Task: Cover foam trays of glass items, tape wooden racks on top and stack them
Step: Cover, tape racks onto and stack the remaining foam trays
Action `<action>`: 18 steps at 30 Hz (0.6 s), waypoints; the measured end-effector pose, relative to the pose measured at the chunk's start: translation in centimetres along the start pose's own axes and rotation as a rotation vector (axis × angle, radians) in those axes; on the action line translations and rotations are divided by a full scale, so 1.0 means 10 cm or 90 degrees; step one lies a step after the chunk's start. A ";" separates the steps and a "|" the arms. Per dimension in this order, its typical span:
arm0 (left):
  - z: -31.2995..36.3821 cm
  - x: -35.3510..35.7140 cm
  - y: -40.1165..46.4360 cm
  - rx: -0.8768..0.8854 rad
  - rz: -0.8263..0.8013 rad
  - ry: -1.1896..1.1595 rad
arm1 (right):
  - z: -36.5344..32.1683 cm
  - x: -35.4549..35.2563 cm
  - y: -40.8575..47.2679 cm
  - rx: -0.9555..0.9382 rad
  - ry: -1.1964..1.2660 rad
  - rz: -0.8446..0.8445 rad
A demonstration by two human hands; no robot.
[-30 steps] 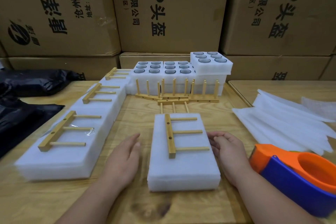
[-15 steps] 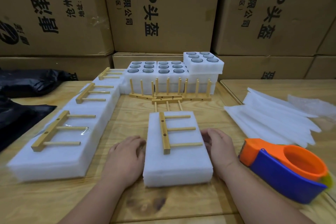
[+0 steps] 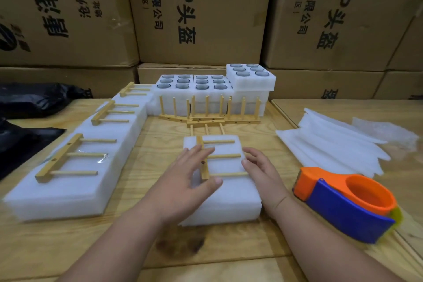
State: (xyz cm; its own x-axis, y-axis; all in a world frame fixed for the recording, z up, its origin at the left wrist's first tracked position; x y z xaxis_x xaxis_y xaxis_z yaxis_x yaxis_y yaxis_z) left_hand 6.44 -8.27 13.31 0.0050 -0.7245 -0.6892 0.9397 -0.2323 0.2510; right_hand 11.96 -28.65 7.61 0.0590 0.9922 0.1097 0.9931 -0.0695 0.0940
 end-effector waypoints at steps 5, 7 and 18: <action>-0.05 0.10 -0.06 0.012 0.001 0.035 | -0.01 -0.01 -0.01 -0.007 -0.015 -0.004; -0.06 0.10 -0.06 0.012 0.009 0.026 | -0.03 0.00 -0.02 -0.001 -0.007 0.001; -0.09 0.10 -0.08 0.027 0.067 -0.017 | -0.73 -0.16 -0.07 -0.054 -0.235 0.078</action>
State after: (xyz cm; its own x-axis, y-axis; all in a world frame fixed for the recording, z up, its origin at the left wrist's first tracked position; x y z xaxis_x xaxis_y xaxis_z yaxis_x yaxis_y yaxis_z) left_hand 5.96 -8.26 11.82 0.0929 -0.7633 -0.6394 0.9194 -0.1808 0.3494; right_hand 10.47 -30.96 14.63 0.2249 0.9452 -0.2369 0.9654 -0.1832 0.1857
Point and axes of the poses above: each hand's wrist, its own y-axis towards the middle knuckle, its own x-axis out of the palm, z = x × y, the point moved 6 cm from there along y, towards the middle knuckle, and after that the axes turned 3 degrees about z, right-handed, at the moved point
